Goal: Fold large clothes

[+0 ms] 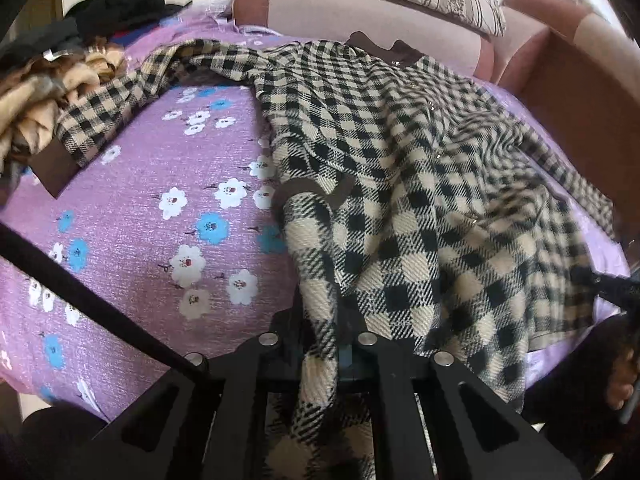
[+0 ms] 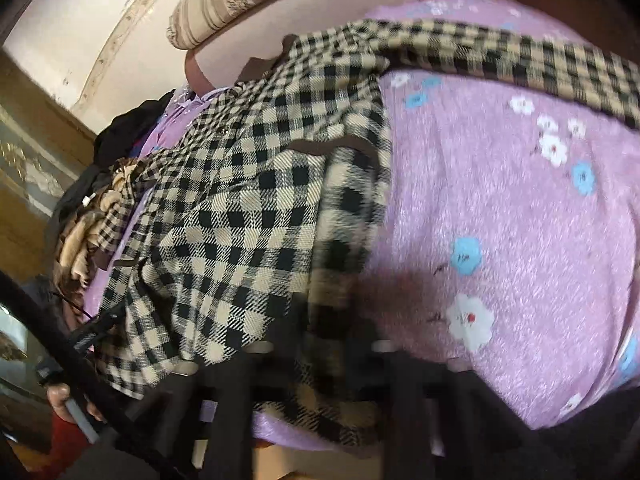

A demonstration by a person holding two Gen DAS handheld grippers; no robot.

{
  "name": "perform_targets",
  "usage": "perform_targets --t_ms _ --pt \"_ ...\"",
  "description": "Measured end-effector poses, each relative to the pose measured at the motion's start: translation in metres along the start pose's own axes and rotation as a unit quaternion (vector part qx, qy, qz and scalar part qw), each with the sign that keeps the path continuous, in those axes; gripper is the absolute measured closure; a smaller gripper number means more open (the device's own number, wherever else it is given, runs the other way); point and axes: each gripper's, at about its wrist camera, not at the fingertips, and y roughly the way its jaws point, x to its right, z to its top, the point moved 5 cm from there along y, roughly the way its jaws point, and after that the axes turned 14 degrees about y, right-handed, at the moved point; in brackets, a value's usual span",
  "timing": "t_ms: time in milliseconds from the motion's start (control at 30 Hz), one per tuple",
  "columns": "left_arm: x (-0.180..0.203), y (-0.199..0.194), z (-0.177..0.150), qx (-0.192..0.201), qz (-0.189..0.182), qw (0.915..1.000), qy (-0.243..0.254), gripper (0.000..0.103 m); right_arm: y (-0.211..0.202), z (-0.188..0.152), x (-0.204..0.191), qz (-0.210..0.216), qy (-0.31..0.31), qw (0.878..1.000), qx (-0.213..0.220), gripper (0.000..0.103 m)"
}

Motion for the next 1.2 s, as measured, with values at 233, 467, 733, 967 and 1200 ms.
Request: perform_targets --t_ms 233,467,733,967,1200 --pt "-0.025 -0.048 -0.007 0.027 -0.004 0.9983 -0.051 0.097 -0.058 -0.018 -0.003 0.065 0.033 0.997 -0.018 0.095" --pt "-0.03 -0.054 -0.053 -0.003 0.03 0.9984 -0.048 0.098 -0.085 -0.067 0.032 0.017 0.027 0.999 -0.039 0.097" --pt "-0.052 -0.085 -0.066 0.029 0.058 0.9946 -0.081 0.083 -0.103 -0.062 0.044 -0.025 0.025 0.999 -0.005 0.052" --pt "-0.062 -0.098 -0.064 0.057 0.041 0.989 -0.13 0.061 -0.085 -0.038 0.023 -0.002 0.034 0.999 0.012 0.021" --pt "-0.034 -0.11 -0.031 0.081 0.039 0.9926 -0.082 0.051 -0.04 -0.061 0.009 0.017 0.005 0.998 -0.059 0.095"
